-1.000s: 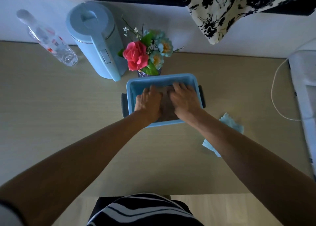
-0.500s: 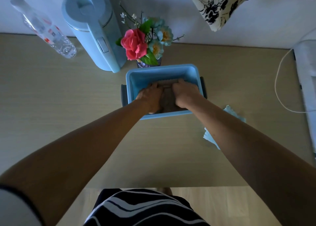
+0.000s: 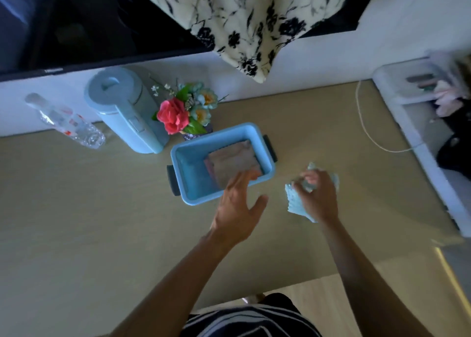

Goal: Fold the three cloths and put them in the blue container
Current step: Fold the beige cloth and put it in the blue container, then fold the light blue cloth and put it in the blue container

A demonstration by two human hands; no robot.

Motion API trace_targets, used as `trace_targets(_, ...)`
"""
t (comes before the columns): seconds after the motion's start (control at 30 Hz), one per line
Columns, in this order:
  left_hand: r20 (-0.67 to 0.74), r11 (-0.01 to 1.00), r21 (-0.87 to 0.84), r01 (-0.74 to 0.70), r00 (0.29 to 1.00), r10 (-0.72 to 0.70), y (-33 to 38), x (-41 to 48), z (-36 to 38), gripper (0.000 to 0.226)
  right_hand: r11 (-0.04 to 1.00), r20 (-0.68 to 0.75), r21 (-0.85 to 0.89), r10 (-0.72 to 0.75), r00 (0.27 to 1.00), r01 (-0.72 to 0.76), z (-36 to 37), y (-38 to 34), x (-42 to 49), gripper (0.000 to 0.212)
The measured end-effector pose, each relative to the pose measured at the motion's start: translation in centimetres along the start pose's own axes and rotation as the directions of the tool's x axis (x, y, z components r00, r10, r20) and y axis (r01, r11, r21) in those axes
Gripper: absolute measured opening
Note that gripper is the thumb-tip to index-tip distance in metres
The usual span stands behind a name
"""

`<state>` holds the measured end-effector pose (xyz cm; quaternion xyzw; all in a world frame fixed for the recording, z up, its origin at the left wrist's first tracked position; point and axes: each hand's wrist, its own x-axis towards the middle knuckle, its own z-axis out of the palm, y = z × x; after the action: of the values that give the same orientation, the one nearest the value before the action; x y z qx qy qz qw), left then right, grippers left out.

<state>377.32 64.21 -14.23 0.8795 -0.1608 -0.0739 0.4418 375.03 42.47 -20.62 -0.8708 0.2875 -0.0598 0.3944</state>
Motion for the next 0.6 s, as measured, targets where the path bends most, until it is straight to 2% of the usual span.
trace_targets(0.07,0.046,1.000,-0.023,0.020,0.999,-0.019,0.0,-1.1,1.2,0.041,0.977,0.078,-0.214,0.004,0.997,0.013,1.1,3.7,-1.1,0.046)
trace_targets(0.13,0.093,0.998,-0.031,0.051,0.994,-0.048,-0.1,-2.0,1.9,0.040,0.909,0.107,-0.416,0.047,0.993,0.002,1.9,6.1,-2.1,0.062)
trace_targets(0.17,0.109,0.998,-0.022,0.057,0.993,-0.055,-0.2,-2.4,2.1,0.039,0.880,0.099,-0.475,0.072,0.993,-0.016,2.2,6.7,-2.5,0.065)
trace_targets(0.23,0.133,0.997,-0.007,0.073,0.989,-0.071,-0.6,-3.0,2.1,0.038,0.861,0.083,-0.509,0.075,0.994,-0.023,2.5,7.2,-2.7,0.055)
trace_targets(0.37,0.135,0.994,-0.010,0.107,0.985,-0.104,-1.1,-3.7,1.0,0.034,0.949,0.077,-0.312,0.063,0.995,-0.036,1.8,5.7,-2.3,0.035)
trace_targets(0.53,0.123,0.991,-0.079,0.104,0.988,-0.094,-0.2,-3.6,-1.8,0.037,0.999,0.106,0.012,-0.052,0.993,0.051,-1.2,-1.8,-5.6,0.027)
trace_targets(0.6,0.137,0.980,-0.151,0.133,0.984,-0.113,0.5,-3.4,-3.5,0.044,0.989,0.158,0.103,-0.125,0.979,0.110,-1.8,-5.9,-7.9,0.032)
